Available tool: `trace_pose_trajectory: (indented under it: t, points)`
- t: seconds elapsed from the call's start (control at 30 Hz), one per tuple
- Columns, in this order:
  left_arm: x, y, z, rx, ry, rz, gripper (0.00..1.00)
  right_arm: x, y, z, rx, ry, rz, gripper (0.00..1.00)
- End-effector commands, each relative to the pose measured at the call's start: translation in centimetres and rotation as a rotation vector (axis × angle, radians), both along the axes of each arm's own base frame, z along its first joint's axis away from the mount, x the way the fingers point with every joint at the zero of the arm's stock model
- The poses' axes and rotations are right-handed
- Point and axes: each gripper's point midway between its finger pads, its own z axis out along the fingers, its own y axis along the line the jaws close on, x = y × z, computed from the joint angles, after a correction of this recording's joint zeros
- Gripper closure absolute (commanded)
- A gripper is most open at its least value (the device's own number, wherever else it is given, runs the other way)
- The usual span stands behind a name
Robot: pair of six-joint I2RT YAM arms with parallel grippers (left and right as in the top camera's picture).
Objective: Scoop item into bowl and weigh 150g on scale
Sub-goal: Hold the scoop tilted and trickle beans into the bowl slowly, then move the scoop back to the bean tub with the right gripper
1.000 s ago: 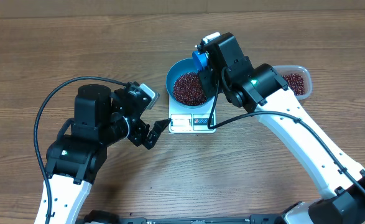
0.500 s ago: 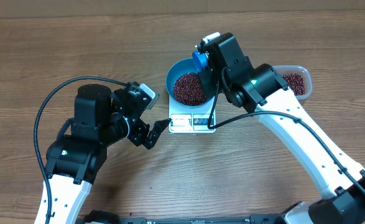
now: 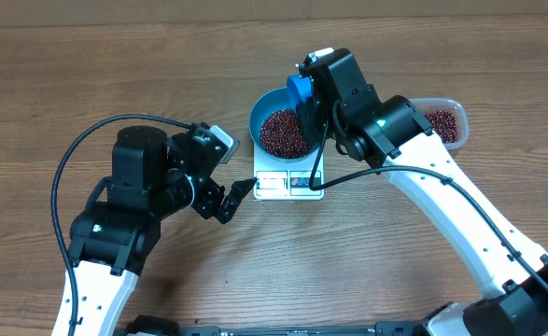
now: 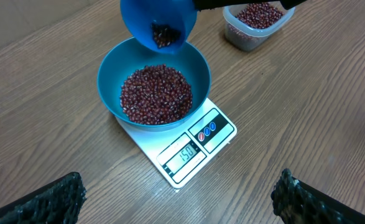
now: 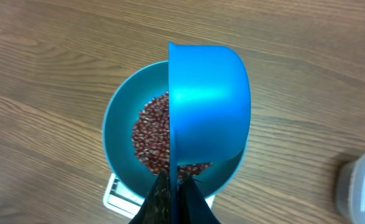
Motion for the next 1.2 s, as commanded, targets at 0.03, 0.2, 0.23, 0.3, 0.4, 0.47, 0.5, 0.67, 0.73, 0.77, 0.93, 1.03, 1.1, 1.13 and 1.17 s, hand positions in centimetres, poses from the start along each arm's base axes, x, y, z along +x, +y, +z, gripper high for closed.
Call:
trace_pose_trajectory:
  t: [0.03, 0.2, 0.23, 0.3, 0.4, 0.47, 0.5, 0.67, 0.73, 0.77, 0.93, 1.03, 1.1, 1.13, 1.17]
  points:
    - [0.3, -0.2, 1.0, -0.003, -0.033, -0.02, 0.0, 0.0, 0.8, 2.5, 0.115, -0.019, -0.04, 0.96]
    - [0.3, -0.2, 1.0, -0.003, -0.033, -0.02, 0.0, 0.3, 0.7, 2.7, 0.189, 0.009, -0.084, 0.96]
    - [0.3, -0.2, 1.0, -0.003, -0.033, -0.02, 0.01, 0.4, 0.7, 2.8, 0.206, 0.017, -0.088, 0.96]
    - [0.3, -0.2, 1.0, -0.003, -0.033, -0.02, 0.01, 0.7, 0.5, 2.9, 0.248, 0.033, -0.095, 0.96]
    - [0.3, -0.2, 1.0, -0.003, -0.033, -0.02, 0.01, 1.2, 0.1, 3.3, 0.318, 0.059, -0.107, 0.96]
    - [0.3, -0.2, 1.0, -0.003, -0.033, -0.02, 0.0, 1.5, 0.0, 3.7, 0.367, 0.072, -0.094, 0.96]
    - [0.3, -0.2, 1.0, -0.003, -0.033, -0.02, 0.0, 1.6, 0.0, 3.9, 0.391, 0.078, -0.084, 0.96]
    - [0.3, -0.2, 1.0, -0.003, -0.033, -0.02, 0.0, 2.4, -0.6, 5.3, 0.513, 0.095, -0.044, 0.96]
    - [0.3, -0.2, 1.0, -0.003, -0.033, -0.02, 0.01, 2.9, -1.6, 5.5, 0.541, 0.096, -0.066, 0.96]
    - [0.3, -0.2, 1.0, -0.003, -0.033, -0.02, 0.0, 3.2, -2.1, 5.6, 0.543, 0.093, -0.076, 0.96]
    - [0.3, -0.2, 1.0, -0.003, -0.033, -0.02, 0.0, 4.6, -5.4, 5.5, 0.547, 0.073, -0.154, 0.96]
    - [0.3, -0.2, 1.0, -0.003, -0.033, -0.02, 0.0, 5.4, -7.7, 5.5, 0.549, 0.059, -0.206, 0.96]
    - [0.3, -0.2, 1.0, -0.003, -0.033, -0.02, 0.01, 5.9, -9.5, 5.5, 0.549, 0.051, -0.246, 0.96]
    - [0.3, -0.2, 1.0, -0.003, -0.033, -0.02, 0.0, 6.1, -10.2, 5.4, 0.549, 0.049, -0.262, 0.96]
    - [0.3, -0.2, 1.0, -0.003, -0.033, -0.02, 0.0, 6.2, -10.9, 5.3, 0.548, 0.048, -0.279, 0.96]
